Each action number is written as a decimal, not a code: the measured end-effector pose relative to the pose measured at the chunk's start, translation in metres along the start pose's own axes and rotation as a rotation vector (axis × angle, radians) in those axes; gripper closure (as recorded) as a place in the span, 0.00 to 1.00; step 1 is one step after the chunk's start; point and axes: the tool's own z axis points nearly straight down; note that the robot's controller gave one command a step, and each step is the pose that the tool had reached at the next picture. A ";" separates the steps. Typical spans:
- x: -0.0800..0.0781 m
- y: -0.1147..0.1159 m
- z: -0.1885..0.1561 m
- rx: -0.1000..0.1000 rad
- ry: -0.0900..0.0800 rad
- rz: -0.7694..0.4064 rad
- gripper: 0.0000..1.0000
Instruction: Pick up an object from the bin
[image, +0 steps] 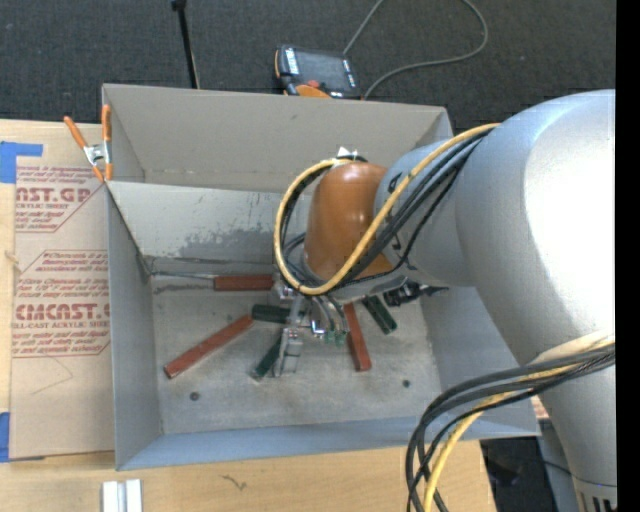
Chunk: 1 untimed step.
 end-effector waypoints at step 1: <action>0.001 -0.006 0.001 0.005 0.003 0.006 1.00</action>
Offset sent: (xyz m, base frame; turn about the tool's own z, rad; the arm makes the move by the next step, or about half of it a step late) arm 0.0000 0.0000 0.0000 0.0000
